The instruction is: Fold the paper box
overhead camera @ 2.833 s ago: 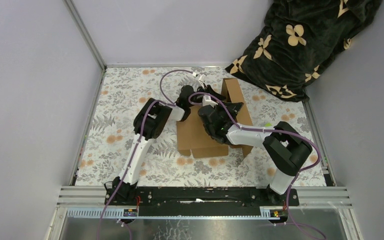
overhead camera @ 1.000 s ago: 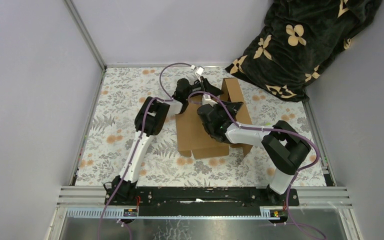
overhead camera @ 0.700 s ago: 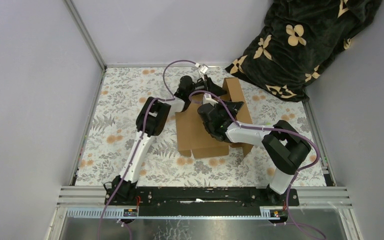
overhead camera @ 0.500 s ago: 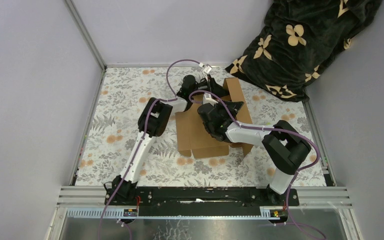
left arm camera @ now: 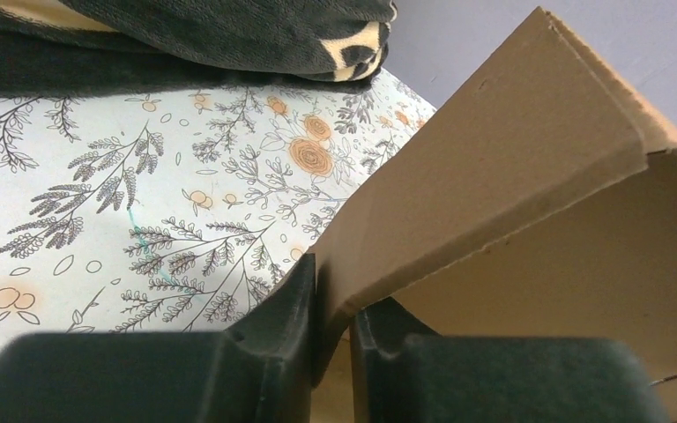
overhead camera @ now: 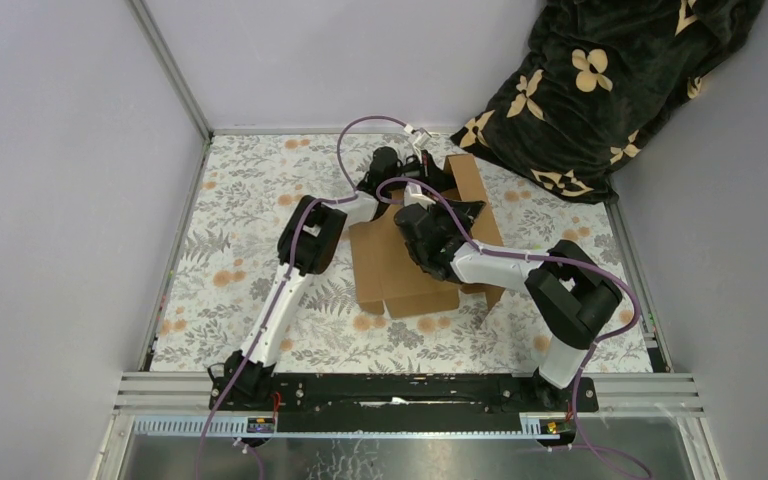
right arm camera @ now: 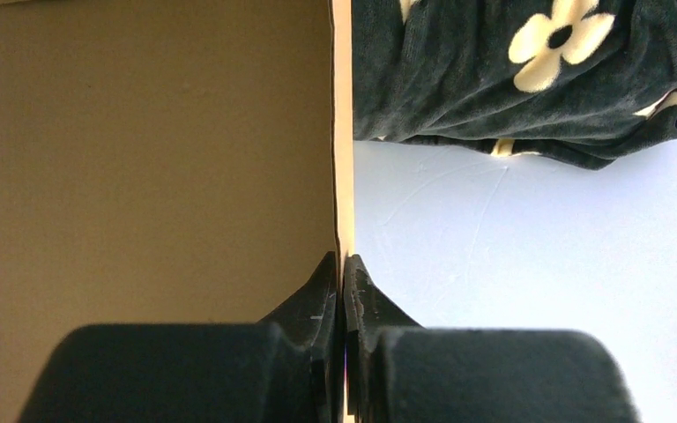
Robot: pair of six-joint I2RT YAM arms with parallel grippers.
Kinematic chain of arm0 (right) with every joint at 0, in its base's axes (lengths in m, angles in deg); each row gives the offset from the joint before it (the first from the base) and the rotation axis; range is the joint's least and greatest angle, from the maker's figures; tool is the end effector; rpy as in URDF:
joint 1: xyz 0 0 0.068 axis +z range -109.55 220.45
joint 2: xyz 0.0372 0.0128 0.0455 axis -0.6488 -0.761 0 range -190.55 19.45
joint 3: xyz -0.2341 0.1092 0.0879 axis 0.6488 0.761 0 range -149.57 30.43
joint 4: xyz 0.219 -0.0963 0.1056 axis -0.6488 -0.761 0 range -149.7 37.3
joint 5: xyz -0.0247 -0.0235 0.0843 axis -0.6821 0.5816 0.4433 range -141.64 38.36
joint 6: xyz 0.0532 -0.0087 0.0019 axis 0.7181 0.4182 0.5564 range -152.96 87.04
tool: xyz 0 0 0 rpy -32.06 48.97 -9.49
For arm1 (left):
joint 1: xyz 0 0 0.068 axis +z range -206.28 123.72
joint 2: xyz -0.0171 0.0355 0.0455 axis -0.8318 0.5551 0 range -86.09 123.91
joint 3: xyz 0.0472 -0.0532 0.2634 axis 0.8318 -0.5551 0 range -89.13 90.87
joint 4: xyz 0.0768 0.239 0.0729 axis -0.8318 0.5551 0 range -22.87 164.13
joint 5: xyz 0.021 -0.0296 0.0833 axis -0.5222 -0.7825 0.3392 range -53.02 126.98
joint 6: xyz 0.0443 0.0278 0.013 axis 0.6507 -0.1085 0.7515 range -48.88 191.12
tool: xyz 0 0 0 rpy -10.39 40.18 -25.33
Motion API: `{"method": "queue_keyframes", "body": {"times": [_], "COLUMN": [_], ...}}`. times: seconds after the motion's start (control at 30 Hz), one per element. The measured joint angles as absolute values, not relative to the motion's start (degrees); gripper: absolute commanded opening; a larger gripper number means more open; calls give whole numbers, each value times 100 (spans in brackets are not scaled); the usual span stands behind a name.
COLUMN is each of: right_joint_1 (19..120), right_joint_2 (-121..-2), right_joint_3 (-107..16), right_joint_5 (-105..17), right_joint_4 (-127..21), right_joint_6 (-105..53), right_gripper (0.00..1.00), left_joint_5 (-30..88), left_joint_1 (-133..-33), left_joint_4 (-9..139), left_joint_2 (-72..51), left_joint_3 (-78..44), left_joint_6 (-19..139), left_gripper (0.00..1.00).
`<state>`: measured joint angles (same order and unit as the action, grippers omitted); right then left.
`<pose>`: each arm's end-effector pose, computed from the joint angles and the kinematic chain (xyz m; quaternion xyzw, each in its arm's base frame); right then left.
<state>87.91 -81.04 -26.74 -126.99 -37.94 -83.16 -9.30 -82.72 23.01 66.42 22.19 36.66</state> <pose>0.2691 0.2422 0.2091 -0.3066 0.6829 -0.5350 0.3917 0.5048 -0.2797 0.1243 0.2399 0.6518 -0.5711 0.4376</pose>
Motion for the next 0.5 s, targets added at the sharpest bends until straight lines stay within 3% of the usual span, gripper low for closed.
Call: {"method": "queue_keyframes", "body": {"times": [0.1,0.5], "right_joint_1": [8785,8778], "right_joint_2": [-8104,-7931], "right_joint_3": [-2711,-2855], "right_joint_5": [-12675,-12242], "right_joint_4": [-3879,-4262], "right_joint_6": [-8237,-7680], "right_gripper": [0,0], "left_joint_5": [-732,901], "left_joint_1": [-8324,-8486], "left_joint_4": [2351,2786], "left_joint_2": [6526,4926], "left_joint_3": [2049,-97], "left_joint_6": [3894,4396], "left_gripper": [6,6]}}
